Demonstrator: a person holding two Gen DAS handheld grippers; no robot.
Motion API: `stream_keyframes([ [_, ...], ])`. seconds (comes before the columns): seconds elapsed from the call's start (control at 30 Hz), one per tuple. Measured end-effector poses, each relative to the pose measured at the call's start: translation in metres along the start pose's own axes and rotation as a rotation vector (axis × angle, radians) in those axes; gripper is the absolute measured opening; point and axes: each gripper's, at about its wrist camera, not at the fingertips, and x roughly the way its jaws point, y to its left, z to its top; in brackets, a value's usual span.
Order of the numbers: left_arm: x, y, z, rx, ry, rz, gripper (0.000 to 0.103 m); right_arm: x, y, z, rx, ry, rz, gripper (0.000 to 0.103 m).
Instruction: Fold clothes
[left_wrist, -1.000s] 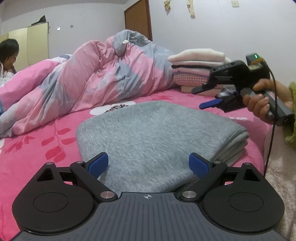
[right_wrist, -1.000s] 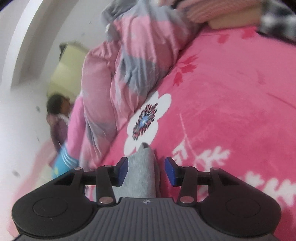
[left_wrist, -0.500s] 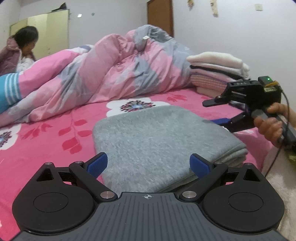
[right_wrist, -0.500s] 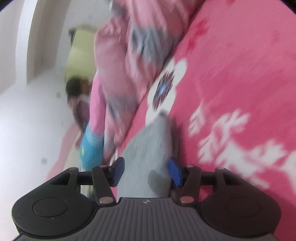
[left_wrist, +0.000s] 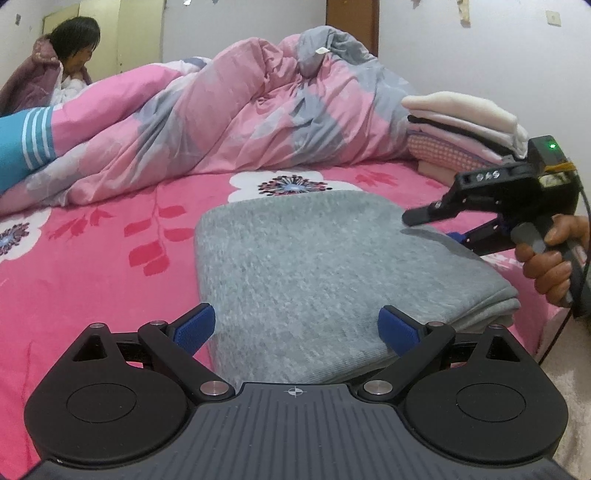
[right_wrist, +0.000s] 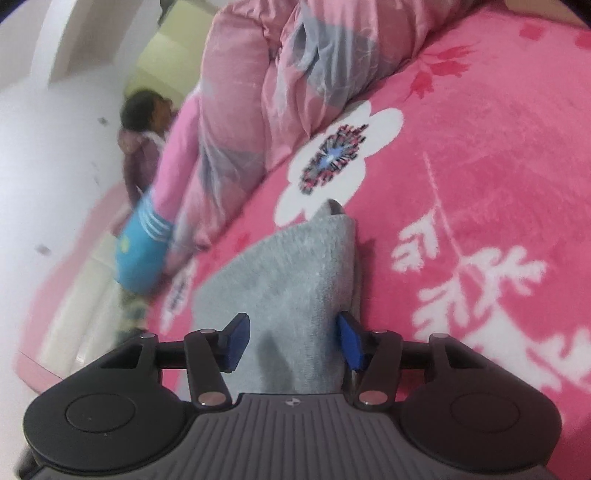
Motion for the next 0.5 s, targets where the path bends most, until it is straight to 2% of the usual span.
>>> stream_keyframes([
  [0.07, 0.001, 0.000, -0.001, -0.005, -0.003, -0.001, 0.096, 0.005, 0.000, 0.002, -0.005, 0.010, -0.021, 0.048],
  [0.23, 0.002, 0.001, -0.005, -0.007, -0.011, -0.001, 0.096, 0.006, -0.004, 0.007, 0.016, -0.003, 0.019, 0.032],
  [0.33, 0.003, 0.004, -0.006, -0.023, -0.011, -0.006, 0.096, 0.008, 0.004, 0.010, -0.035, -0.012, 0.034, 0.027],
  [0.5, 0.004, 0.010, -0.006, -0.066, -0.006, -0.018, 0.096, 0.013, 0.007, 0.017, -0.030, -0.009, 0.058, 0.025],
])
